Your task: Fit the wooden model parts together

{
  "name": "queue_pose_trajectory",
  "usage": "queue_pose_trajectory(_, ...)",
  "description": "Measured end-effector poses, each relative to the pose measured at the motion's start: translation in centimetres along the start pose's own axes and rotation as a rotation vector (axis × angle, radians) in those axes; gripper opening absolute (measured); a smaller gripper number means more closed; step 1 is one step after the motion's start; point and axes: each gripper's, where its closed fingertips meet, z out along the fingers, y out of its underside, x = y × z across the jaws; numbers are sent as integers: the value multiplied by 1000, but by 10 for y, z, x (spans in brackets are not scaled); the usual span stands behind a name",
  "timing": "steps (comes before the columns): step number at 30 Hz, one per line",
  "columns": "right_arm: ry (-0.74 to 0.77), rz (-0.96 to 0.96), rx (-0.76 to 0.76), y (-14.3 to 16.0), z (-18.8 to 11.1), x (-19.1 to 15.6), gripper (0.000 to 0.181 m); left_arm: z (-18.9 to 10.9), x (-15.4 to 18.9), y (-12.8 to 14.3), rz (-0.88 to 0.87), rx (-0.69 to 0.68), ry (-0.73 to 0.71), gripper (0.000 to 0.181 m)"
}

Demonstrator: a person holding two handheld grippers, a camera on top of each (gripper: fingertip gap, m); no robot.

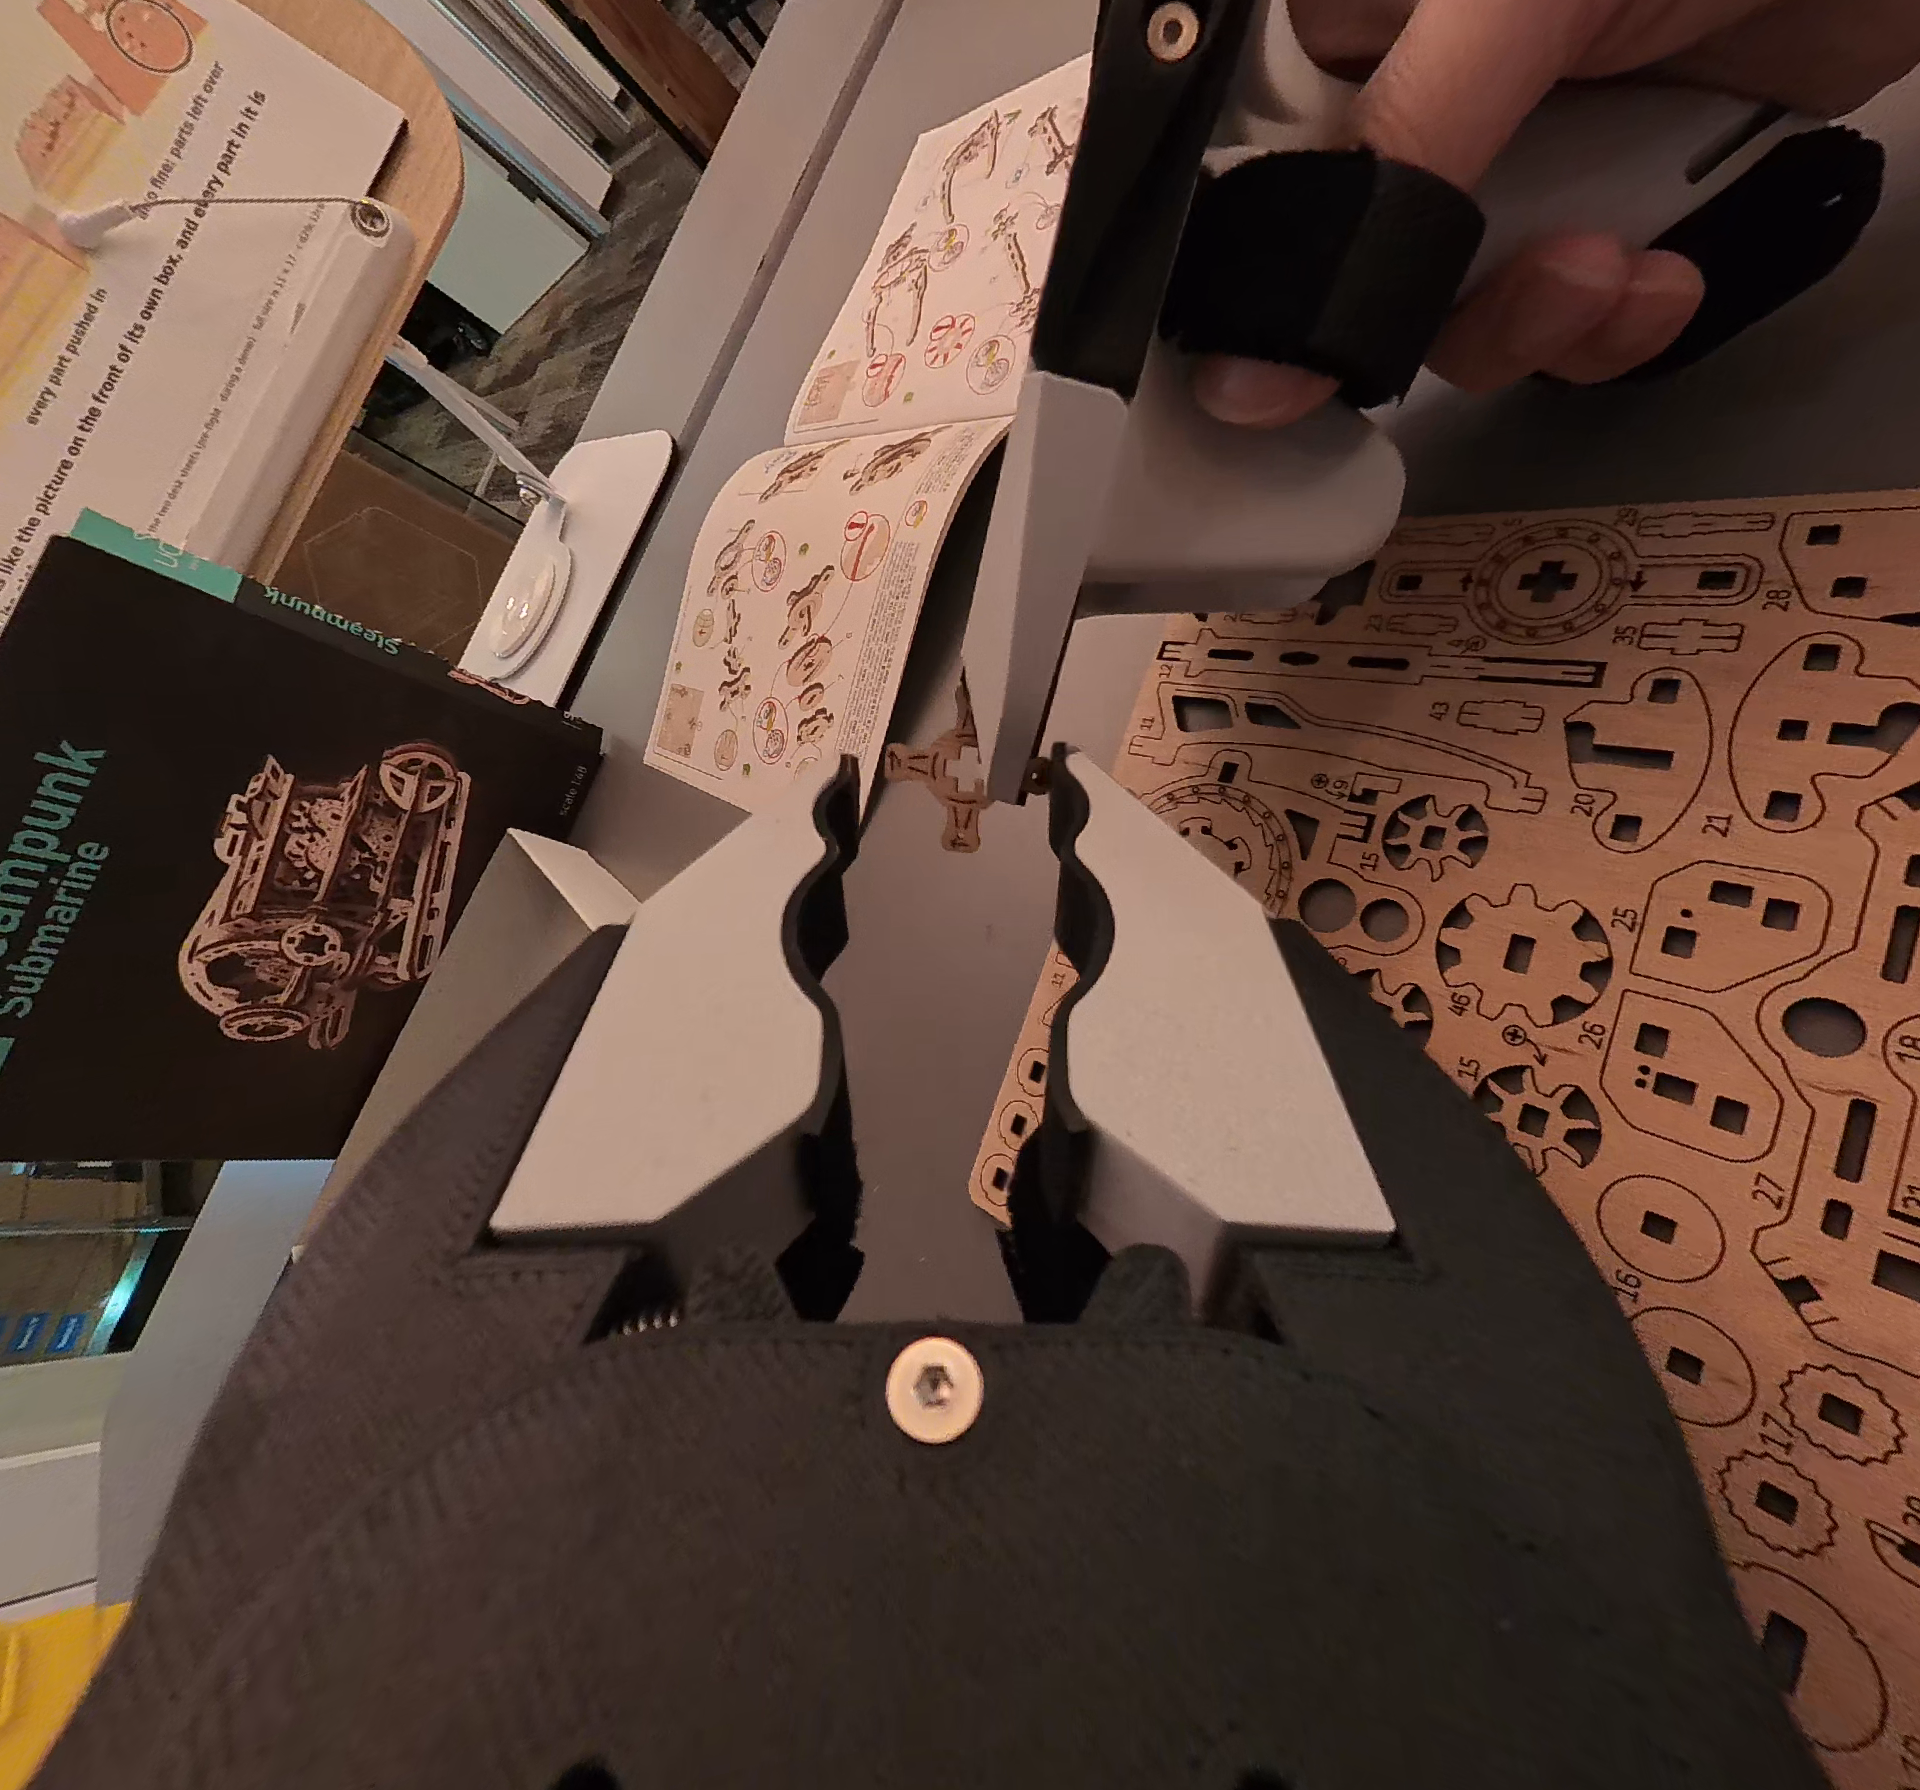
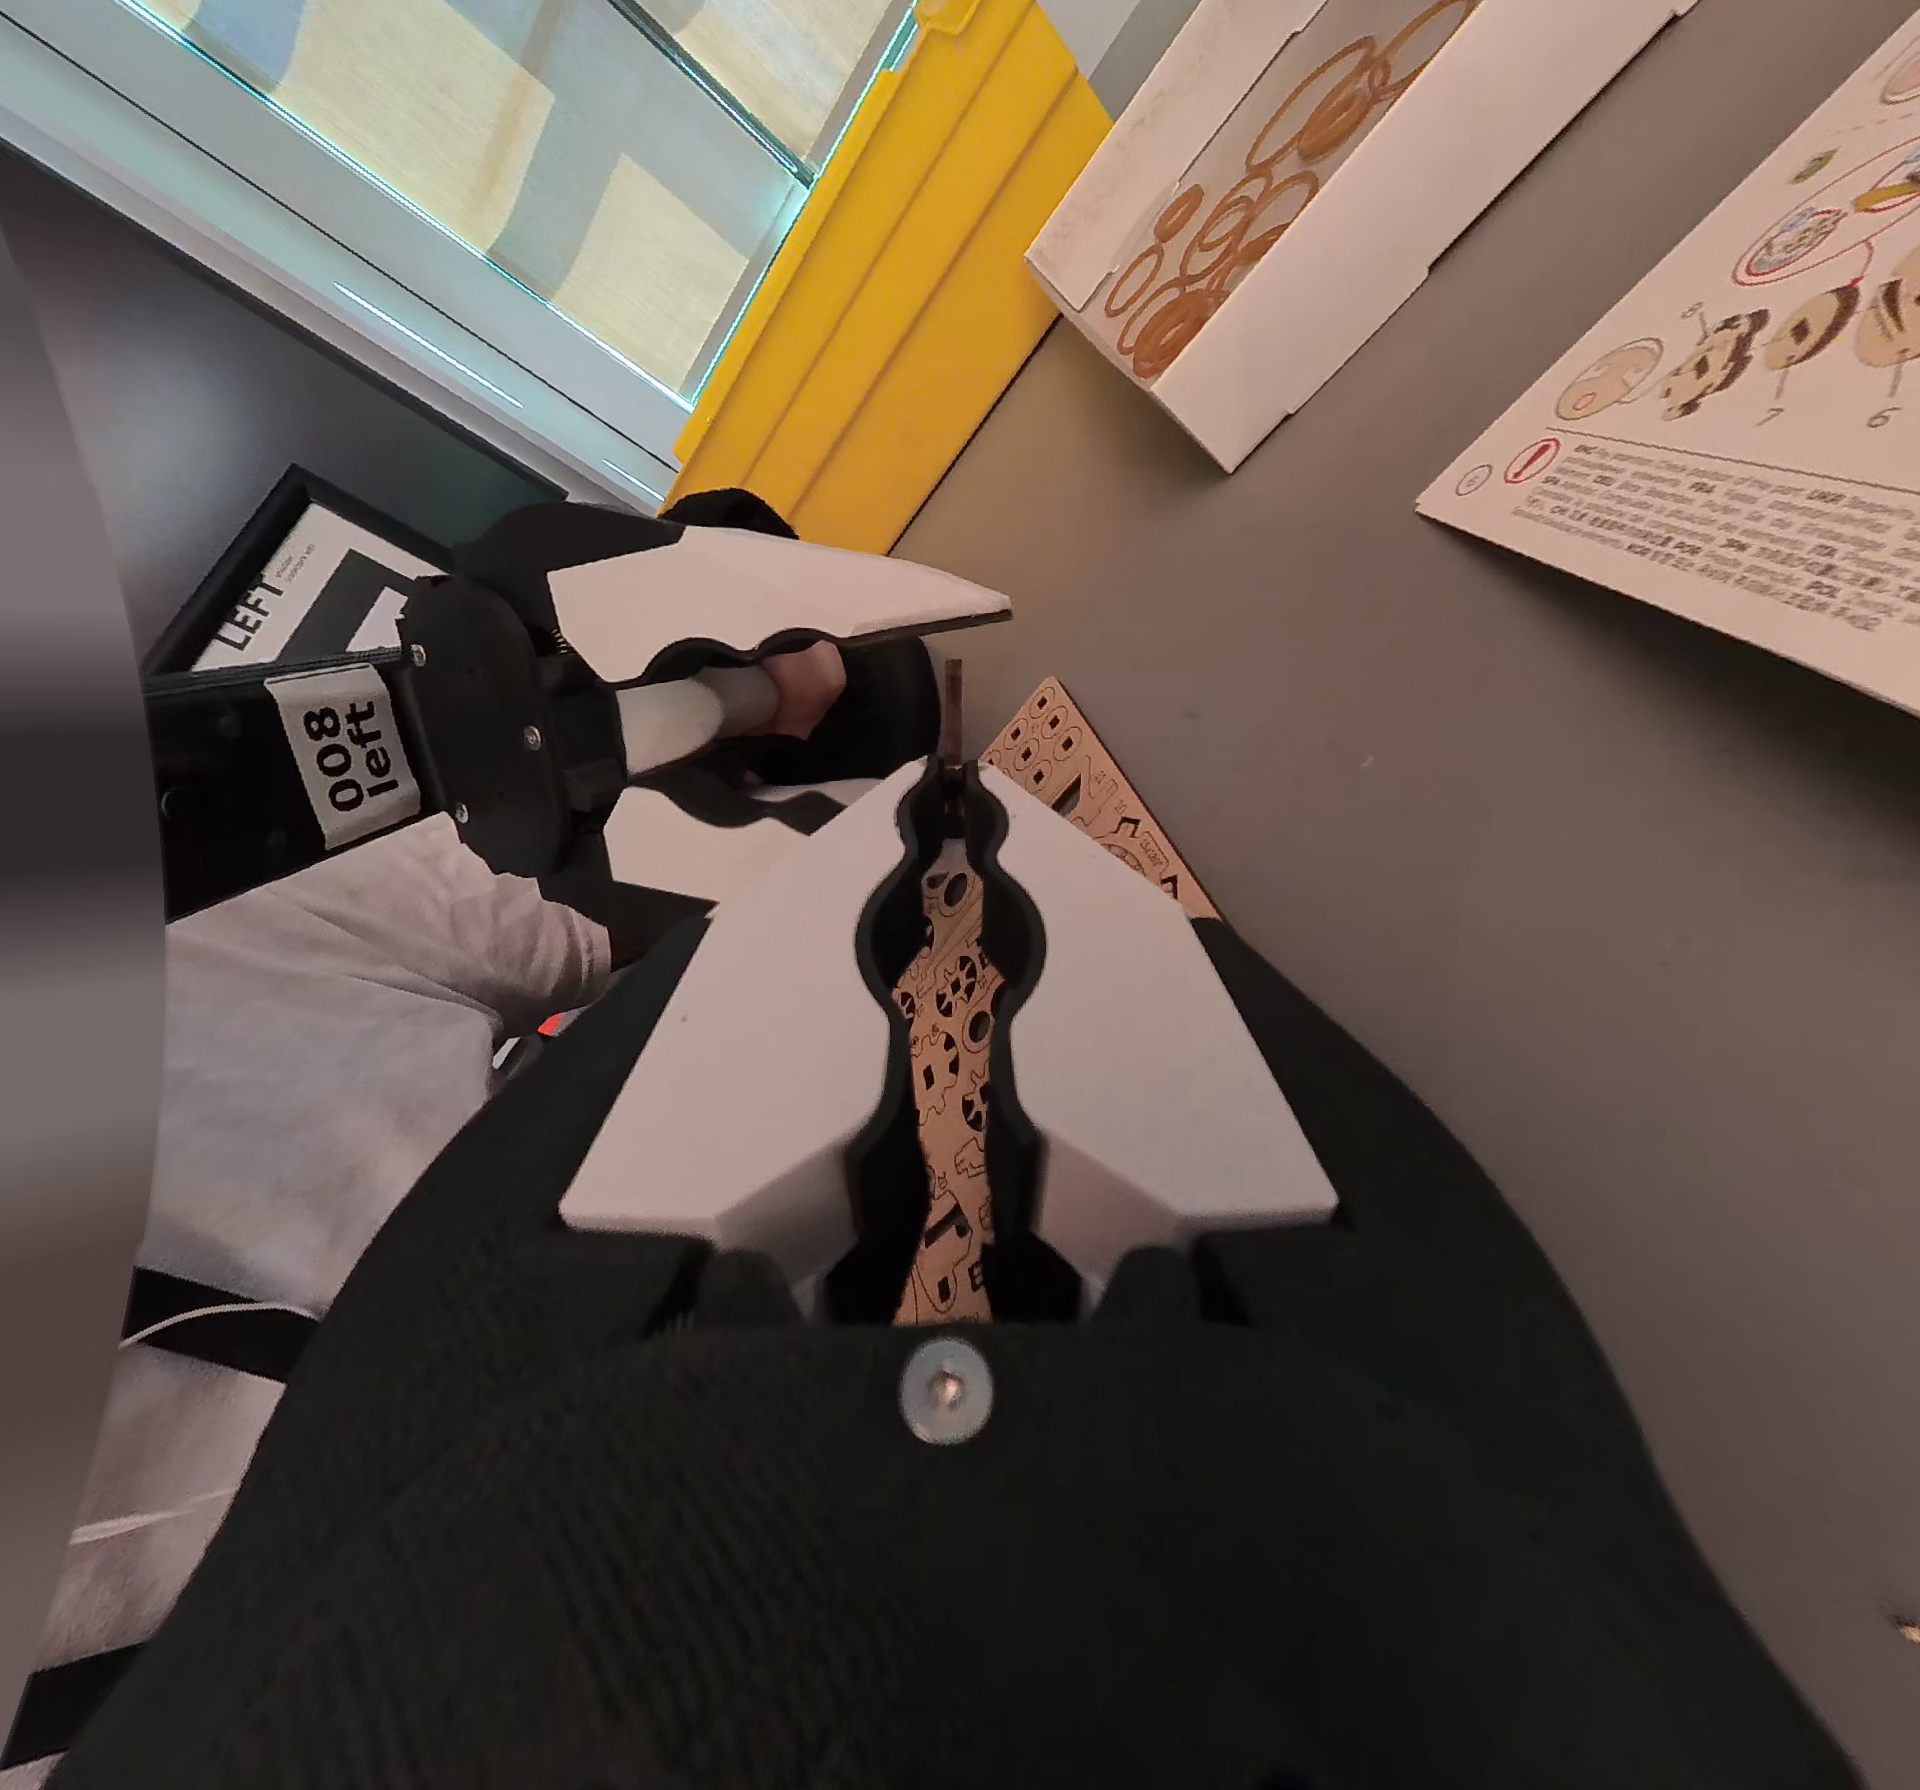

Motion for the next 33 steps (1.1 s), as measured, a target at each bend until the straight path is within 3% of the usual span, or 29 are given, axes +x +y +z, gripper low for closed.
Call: queue_pose_trajectory(33, 7, -19, -16, 3, 1, 1, 0, 1, 6, 1, 27, -5, 28, 29)
